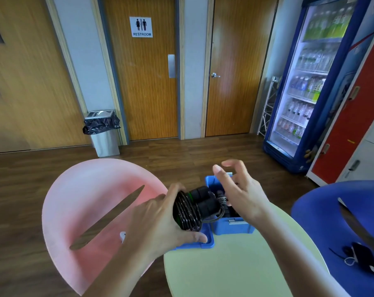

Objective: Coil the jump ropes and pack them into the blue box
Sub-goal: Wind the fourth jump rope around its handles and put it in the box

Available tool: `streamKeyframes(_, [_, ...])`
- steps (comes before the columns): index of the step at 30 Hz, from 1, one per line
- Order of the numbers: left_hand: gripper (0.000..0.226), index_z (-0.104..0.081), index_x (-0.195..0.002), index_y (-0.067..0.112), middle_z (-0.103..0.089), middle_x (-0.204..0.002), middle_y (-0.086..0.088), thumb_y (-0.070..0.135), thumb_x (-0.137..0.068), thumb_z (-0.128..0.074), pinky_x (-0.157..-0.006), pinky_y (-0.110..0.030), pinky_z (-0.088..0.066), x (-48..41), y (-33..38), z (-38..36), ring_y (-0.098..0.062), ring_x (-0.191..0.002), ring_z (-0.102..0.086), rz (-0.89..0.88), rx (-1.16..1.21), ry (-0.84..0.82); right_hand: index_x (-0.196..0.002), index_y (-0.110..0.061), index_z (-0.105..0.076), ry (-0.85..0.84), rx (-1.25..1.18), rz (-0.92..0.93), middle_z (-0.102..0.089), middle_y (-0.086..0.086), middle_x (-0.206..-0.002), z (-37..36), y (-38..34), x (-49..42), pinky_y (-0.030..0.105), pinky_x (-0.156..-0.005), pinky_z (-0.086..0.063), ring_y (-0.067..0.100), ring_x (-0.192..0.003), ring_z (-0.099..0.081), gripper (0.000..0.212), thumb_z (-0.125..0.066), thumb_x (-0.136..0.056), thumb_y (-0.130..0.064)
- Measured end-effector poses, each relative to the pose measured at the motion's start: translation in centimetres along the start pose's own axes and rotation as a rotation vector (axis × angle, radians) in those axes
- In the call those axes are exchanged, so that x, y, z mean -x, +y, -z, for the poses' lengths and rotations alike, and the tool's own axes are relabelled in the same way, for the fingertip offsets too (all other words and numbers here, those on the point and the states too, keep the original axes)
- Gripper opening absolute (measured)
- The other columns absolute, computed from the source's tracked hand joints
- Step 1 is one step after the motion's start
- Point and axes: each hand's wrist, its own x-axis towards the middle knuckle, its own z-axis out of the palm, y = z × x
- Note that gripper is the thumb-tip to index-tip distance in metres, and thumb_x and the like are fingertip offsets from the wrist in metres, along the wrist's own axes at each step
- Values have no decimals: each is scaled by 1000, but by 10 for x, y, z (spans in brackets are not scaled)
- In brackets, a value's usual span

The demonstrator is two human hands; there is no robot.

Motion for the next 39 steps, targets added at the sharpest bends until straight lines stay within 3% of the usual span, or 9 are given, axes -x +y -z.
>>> streamKeyframes(2, [99,-28,-123,42,-63,-107,16,90,-42,-59,-64,-28,-43,0,8,0,-8,-98,-62,-23,-39,-5,-85,-27,-59,-145,77,-70,-65,-1,-85,-6,-1,-1,34,-83,-48,12,-84,-60,60,-33,-76,-80])
streamKeyframes(4, [104,-29,-127,38,-64,-103,16,87,-41,-61,-59,-27,-36,-2,16,-1,-8,-96,-64,-60,-83,39,-70,-16,-60,-203,-1,-169,-65,-7,-72,-18,0,0,27,-73,-48,10,-73,-61,63,-41,-78,-76])
streamKeyframes(7, [109,-32,-127,34,-68,-91,13,86,-36,-62,-55,-25,-37,-8,20,-3,-10,-82,-68,-124,-108,134,-55,-18,-48,6,-55,-153,-50,-14,-42,-28,5,0,14,-47,-36,1,-44,-47,50,-60,-80,-59])
streamKeyframes(10, [110,-28,-130,40,-64,-104,18,86,-37,-66,-69,-26,-45,-15,18,-4,-7,-97,-62,-129,-25,28,-57,-17,-45,128,-115,-106,-47,-15,-38,-26,13,1,13,-42,-32,1,-39,-42,46,-64,-82,-50])
streamKeyframes(14, [72,-60,-104,39,-66,-92,19,76,-43,-72,-76,-29,-53,-18,10,-8,-3,-92,-62,-22,592,65,-60,-12,-47,253,-162,-52,-44,-12,-41,-14,19,2,16,-44,-31,5,-41,-37,43,-64,-85,-42])
streamKeyframes(18, [44,-68,-85,33,-70,-82,0,70,-65,-56,-49,-42,-58,-19,25,-21,-28,-73,-71,267,1160,126,-63,-7,-48,328,-151,-21,-43,-8,-42,-7,22,4,20,-44,-31,8,-43,-35,44,-63,-86,-41])
streamKeyframes(22, [29,-65,-74,25,-68,-69,10,50,-65,-77,-58,-26,-55,-23,40,-29,-7,-63,-65,266,1048,352,-67,-4,-51,346,-132,-2,-44,-5,-47,-6,23,6,21,-46,-32,8,-45,-36,42,-62,-87,-39])
streamKeyframes(26, [54,-65,-83,27,-71,-79,11,57,-41,-79,-66,-11,-48,-29,36,-35,-1,-74,-66,128,1034,257,-67,-4,-53,359,-164,5,-45,-7,-45,3,22,4,18,-43,-32,7,-42,-37,39,-63,-87,-35])
streamKeyframes(39, [90,-48,-120,39,-50,-114,8,58,-39,-84,-87,-9,-41,-28,24,-37,-8,-111,-52,-132,859,232,-66,-1,-52,403,-222,-47,-38,-9,-44,9,25,0,26,-49,-35,7,-45,-35,41,-65,-85,-35])
